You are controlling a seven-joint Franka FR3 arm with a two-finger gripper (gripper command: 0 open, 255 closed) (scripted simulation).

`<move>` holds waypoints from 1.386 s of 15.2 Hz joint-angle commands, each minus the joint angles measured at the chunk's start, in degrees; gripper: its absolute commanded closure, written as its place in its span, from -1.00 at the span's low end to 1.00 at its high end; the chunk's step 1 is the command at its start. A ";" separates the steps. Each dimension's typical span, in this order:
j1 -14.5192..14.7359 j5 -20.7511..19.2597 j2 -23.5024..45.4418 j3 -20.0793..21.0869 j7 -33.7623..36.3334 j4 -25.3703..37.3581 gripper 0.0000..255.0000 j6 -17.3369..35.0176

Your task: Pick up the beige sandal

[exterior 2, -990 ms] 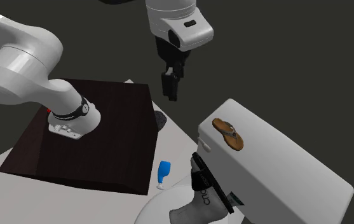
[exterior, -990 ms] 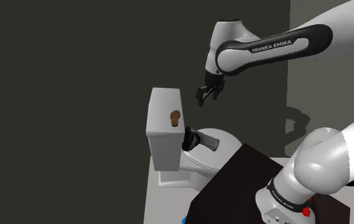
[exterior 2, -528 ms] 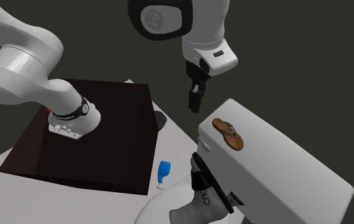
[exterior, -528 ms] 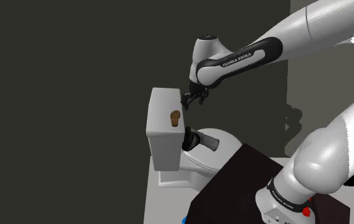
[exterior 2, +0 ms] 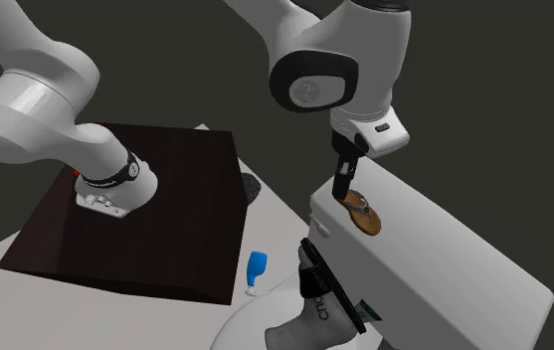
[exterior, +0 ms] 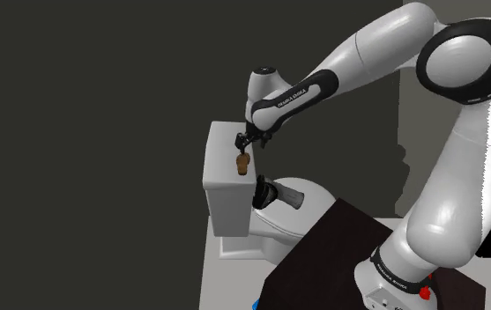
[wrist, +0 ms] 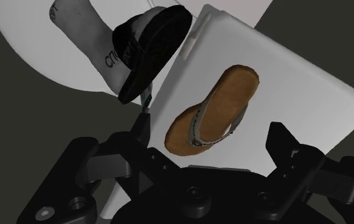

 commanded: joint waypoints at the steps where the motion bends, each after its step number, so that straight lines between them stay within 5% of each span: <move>1: 0.39 -1.17 4.36 -0.37 2.48 3.05 -1.00 1.70; 5: 1.08 -2.51 12.52 -1.56 5.71 10.24 -1.00 3.40; 14: 1.46 -3.54 16.70 -2.22 6.96 9.95 -1.00 7.83; 15: 1.48 -3.54 16.74 -2.21 6.98 10.03 1.00 7.79; 21: 1.45 -3.53 16.72 -2.21 6.94 9.98 1.00 7.81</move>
